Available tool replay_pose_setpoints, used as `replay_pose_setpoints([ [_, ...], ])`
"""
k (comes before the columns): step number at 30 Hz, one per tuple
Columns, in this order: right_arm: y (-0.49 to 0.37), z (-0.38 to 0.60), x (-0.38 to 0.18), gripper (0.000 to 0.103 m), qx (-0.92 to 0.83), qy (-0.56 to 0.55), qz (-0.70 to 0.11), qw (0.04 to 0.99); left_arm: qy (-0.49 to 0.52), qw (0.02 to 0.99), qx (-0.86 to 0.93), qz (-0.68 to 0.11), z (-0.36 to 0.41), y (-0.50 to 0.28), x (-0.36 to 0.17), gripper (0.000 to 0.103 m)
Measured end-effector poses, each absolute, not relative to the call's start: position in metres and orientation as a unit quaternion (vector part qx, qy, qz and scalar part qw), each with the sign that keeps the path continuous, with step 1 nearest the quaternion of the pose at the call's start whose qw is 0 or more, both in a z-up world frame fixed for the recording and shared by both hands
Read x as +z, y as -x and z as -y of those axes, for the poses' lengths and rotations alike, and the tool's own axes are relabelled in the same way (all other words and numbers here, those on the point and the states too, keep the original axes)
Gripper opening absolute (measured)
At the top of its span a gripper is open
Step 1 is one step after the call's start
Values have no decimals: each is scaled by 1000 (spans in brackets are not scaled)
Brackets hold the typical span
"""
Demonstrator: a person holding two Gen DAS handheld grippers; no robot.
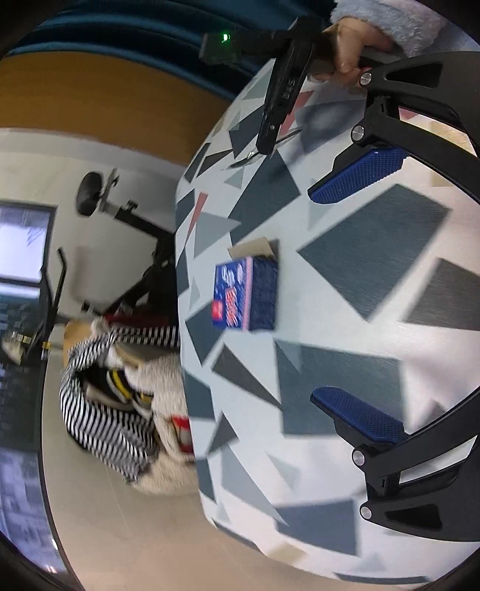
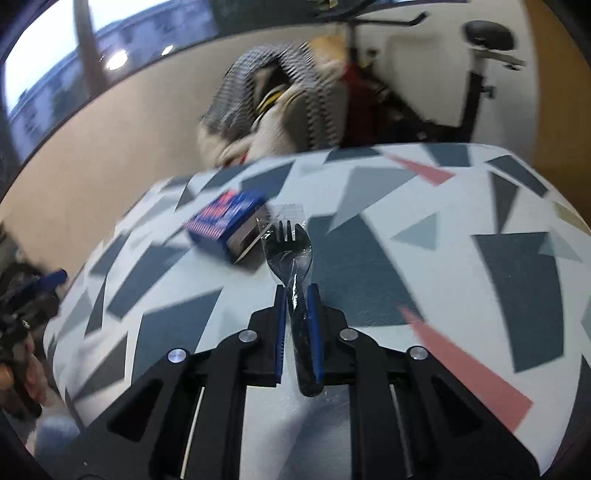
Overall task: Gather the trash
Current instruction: 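Grasp the blue ice cream box with the left gripper while the right gripper holds the fork, then carry the box and fork over the bin while the right gripper opens to drop the fork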
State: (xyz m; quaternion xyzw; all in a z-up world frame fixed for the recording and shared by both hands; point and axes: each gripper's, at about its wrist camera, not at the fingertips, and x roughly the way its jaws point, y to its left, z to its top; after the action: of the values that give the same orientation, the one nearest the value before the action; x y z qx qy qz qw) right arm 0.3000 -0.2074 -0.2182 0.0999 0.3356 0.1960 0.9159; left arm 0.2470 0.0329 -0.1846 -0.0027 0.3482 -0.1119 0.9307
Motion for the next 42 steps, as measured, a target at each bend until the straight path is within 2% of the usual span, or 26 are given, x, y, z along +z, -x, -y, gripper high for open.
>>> replay_pose_setpoints([
  [7, -307, 219, -225, 15, 182, -135, -350, 909, -22, 911, -119, -394, -6, -335, -208, 97],
  [13, -311, 221, -226, 15, 193, -132, -351, 907, -21, 903, -110, -415, 6, -381, -222, 97],
  [18, -319, 227, -232, 15, 199, -135, -353, 904, -66, 893, -76, -439, 14, -409, -239, 97],
  [21, -327, 228, -237, 15, 201, -135, -353, 904, -37, 872, -66, -484, 6, -423, -251, 97],
  [22, -327, 227, -237, 15, 201, -134, -353, 904, -22, 871, -68, -486, 2, -423, -251, 86],
  [23, -327, 227, -238, 15, 202, -132, -352, 904, -12, 875, -67, -480, -1, -420, -248, 80],
  [24, -326, 227, -238, 15, 202, -131, -352, 905, -15, 877, -60, -476, -3, -417, -246, 79],
  [31, -327, 224, -239, 15, 199, -122, -353, 906, -4, 898, -70, -435, -6, -365, -213, 79],
  [42, -300, 211, -217, 15, 206, -74, -321, 922, 35, 936, -24, -350, -22, -236, -141, 79],
])
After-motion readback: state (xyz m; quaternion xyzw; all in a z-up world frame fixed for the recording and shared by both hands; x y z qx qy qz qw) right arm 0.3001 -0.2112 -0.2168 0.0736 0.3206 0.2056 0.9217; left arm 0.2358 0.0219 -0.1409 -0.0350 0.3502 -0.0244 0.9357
